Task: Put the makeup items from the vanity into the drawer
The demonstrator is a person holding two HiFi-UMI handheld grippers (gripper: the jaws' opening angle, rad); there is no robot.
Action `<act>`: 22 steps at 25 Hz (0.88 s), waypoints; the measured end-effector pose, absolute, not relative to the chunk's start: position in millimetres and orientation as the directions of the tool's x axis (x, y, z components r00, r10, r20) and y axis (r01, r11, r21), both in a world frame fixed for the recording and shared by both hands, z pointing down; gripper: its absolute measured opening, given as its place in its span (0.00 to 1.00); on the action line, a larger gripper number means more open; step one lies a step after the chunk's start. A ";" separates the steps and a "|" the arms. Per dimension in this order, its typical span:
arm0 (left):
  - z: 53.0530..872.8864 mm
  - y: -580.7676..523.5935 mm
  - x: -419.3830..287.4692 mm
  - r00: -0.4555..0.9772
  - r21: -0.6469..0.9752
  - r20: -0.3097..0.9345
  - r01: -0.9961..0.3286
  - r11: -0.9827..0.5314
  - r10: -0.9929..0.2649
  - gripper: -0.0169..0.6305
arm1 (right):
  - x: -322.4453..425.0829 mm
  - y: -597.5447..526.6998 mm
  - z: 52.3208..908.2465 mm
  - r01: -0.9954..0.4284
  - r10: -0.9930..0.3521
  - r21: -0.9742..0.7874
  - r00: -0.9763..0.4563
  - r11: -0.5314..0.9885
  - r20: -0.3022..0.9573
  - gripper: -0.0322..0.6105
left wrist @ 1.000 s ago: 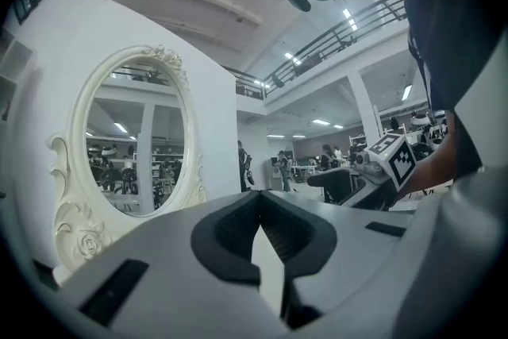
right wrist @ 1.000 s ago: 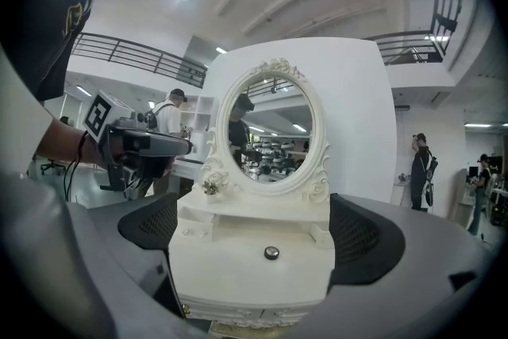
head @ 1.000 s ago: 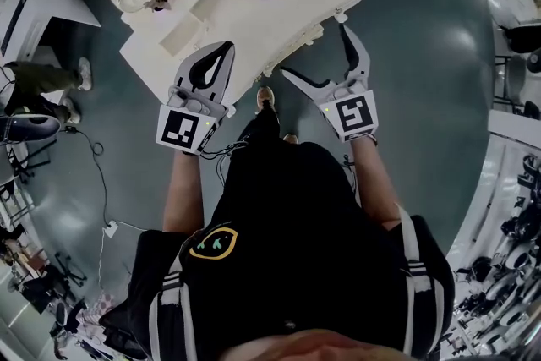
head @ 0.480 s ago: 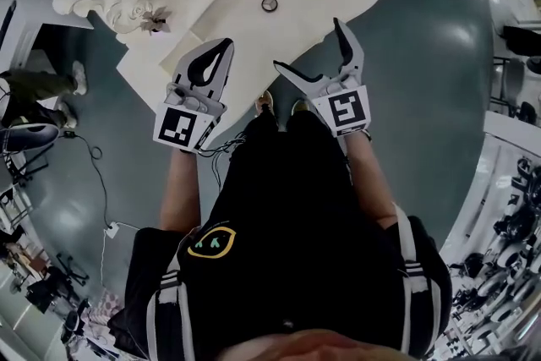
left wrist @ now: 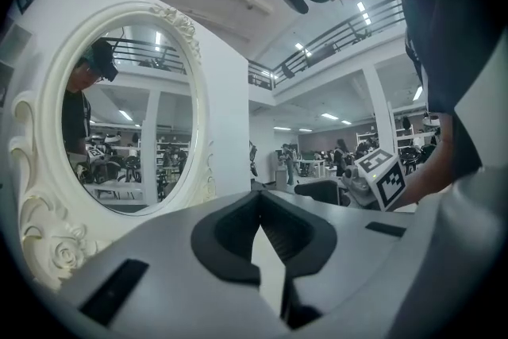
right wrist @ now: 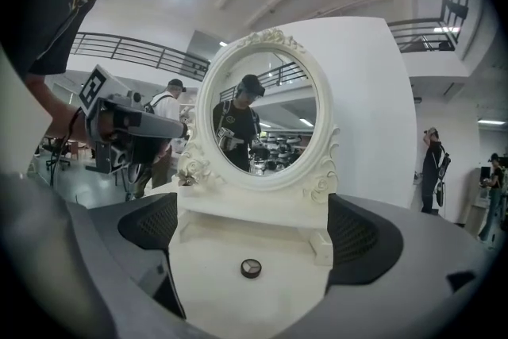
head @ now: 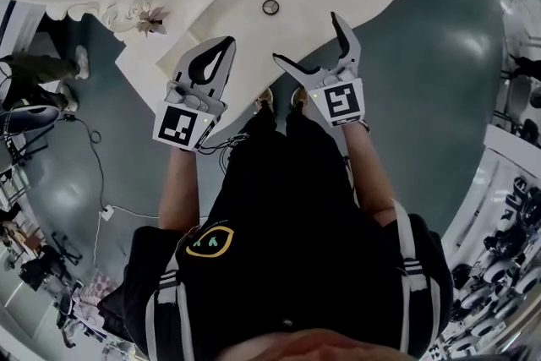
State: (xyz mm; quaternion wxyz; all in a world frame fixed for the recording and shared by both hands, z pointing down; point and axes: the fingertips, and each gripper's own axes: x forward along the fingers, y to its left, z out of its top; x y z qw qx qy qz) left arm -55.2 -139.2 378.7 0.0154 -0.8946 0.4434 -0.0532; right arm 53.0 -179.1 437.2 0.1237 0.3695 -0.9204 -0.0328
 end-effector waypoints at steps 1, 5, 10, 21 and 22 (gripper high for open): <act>379.5 -140.6 -54.7 0.601 -0.074 0.081 -0.792 -0.606 -0.795 0.05 | 51.6 -185.6 444.8 -0.670 -0.686 0.150 -0.697 0.727 0.209 0.98; 382.1 -144.8 -55.1 0.588 -0.075 0.093 -0.800 -0.595 -0.803 0.05 | 43.9 -209.3 473.3 -0.661 -0.676 0.149 -0.702 0.735 0.223 0.98; 378.7 -150.4 -55.8 0.570 -0.075 0.096 -0.813 -0.577 -0.816 0.05 | 32.5 -234.4 516.3 -0.647 -0.658 0.144 -0.699 0.749 0.279 0.98; 375.2 -158.6 -59.0 0.537 -0.037 0.101 -0.839 -0.543 -0.837 0.05 | 2.2 -277.3 623.4 -0.601 -0.574 0.094 -0.687 0.793 0.446 0.96; 373.5 -159.3 -58.5 0.532 -0.023 0.101 -0.843 -0.537 -0.840 0.05 | 0.6 -280.5 631.4 -0.597 -0.567 0.095 -0.684 0.797 0.460 0.96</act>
